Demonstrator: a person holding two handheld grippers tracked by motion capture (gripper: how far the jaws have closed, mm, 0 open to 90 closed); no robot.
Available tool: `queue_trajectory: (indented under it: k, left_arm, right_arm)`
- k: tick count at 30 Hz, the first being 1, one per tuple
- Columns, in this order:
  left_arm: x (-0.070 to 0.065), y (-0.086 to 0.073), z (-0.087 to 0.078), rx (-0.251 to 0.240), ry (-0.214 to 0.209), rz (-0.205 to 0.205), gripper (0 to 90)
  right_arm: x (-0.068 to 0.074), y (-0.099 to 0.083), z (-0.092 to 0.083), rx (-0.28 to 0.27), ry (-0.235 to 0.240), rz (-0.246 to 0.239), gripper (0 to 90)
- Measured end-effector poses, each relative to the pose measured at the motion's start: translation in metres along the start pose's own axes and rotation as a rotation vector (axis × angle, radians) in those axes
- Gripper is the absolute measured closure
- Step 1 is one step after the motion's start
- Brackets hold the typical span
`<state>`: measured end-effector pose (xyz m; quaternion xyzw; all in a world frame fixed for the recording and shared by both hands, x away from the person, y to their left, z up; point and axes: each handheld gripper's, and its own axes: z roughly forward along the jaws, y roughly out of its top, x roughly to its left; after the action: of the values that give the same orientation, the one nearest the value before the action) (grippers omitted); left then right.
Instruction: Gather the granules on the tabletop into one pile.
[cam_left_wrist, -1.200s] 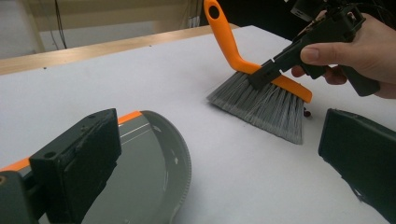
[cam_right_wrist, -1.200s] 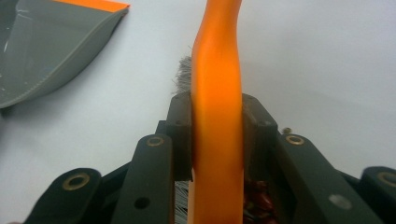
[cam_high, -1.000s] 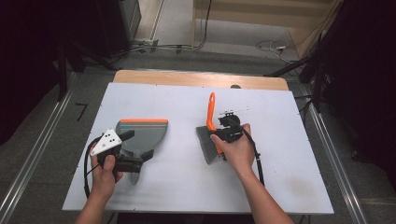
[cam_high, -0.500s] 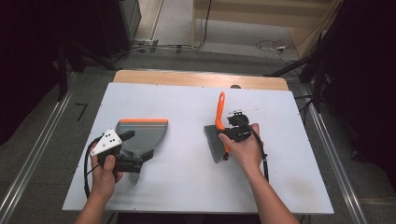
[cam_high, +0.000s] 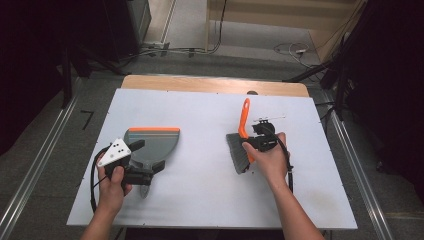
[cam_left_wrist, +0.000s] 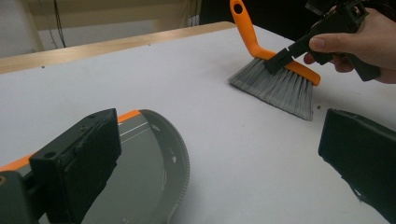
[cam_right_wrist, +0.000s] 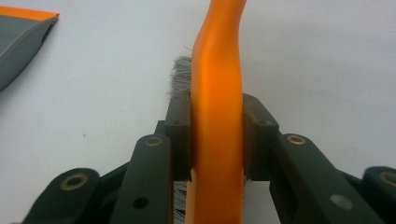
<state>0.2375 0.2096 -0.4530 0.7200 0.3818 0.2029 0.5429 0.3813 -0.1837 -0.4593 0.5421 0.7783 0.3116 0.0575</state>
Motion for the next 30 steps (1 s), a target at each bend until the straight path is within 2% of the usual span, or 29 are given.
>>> queue_trajectory:
  k: [21, 30]
  left_arm:
    - [0.000, 0.000, 0.000, 0.000, 0.001, 0.000, 0.0]
    - [0.000, 0.000, 0.000, -0.001, 0.001, -0.001, 0.0]
  right_arm:
    - [-0.020, -0.003, -0.008, -0.011, -0.029, 0.024, 66.9]
    - [-0.032, -0.006, -0.013, -0.022, -0.035, 0.051, 66.8]
